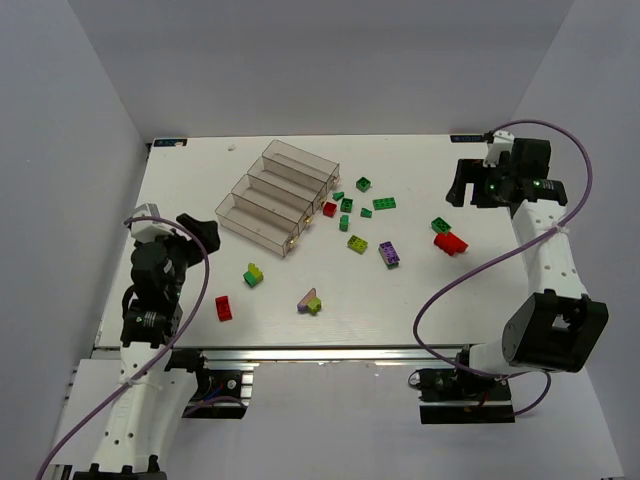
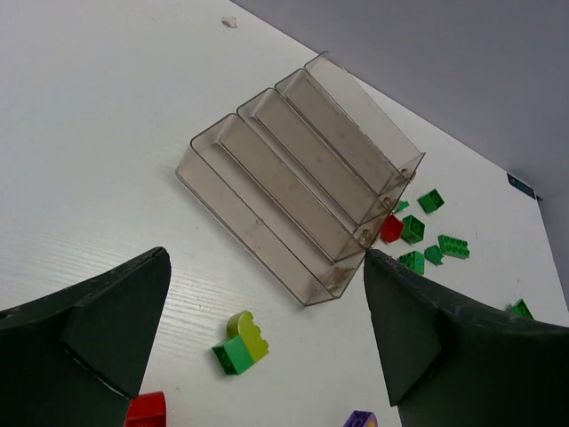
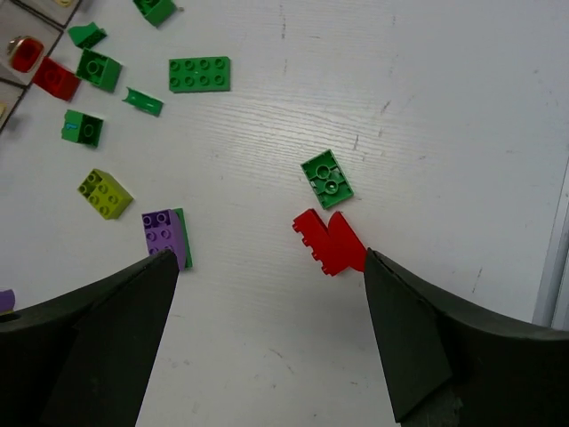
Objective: Sort the legos into containers by color
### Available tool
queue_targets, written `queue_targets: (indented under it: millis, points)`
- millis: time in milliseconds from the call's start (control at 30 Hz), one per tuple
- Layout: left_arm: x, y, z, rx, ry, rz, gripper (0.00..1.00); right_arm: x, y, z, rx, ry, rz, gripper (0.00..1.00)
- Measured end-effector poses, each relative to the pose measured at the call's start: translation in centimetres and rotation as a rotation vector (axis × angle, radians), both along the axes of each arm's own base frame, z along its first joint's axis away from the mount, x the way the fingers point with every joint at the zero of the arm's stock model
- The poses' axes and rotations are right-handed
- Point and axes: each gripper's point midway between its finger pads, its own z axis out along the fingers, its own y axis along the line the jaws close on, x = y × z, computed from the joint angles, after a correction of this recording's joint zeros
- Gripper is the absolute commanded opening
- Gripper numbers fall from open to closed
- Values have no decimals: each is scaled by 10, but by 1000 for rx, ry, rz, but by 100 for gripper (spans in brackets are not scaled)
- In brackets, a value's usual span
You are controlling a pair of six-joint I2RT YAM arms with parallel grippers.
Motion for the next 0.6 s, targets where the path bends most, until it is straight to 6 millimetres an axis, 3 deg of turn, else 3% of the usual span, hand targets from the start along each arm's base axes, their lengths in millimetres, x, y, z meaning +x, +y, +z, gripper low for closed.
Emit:
queue_targets:
  millis: [133, 233, 333, 367, 400, 500, 600]
  points:
    - [-6, -3, -6, -14, 12, -16, 98, 1, 17, 16, 20, -57, 153, 90]
    - [-9, -4, -5, -22, 9, -15, 92, -7, 43, 20, -52, -131, 409, 90]
    - [-10, -4, -7, -32, 20, -12, 71, -19, 80, 10, -162, -185, 630, 90]
    - [-10, -4, -10, -40, 34, -11, 27, -27, 97, -1, -212, -185, 718, 90]
    - [-10, -4, -12, -45, 42, -9, 18, -36, 118, -13, -250, -184, 819, 90]
    - [-6, -7, -17, -57, 75, -20, 2, -34, 128, -25, -272, -141, 903, 89]
    - [0, -11, -19, -67, 107, -34, 2, -3, 140, -31, -243, -119, 940, 89]
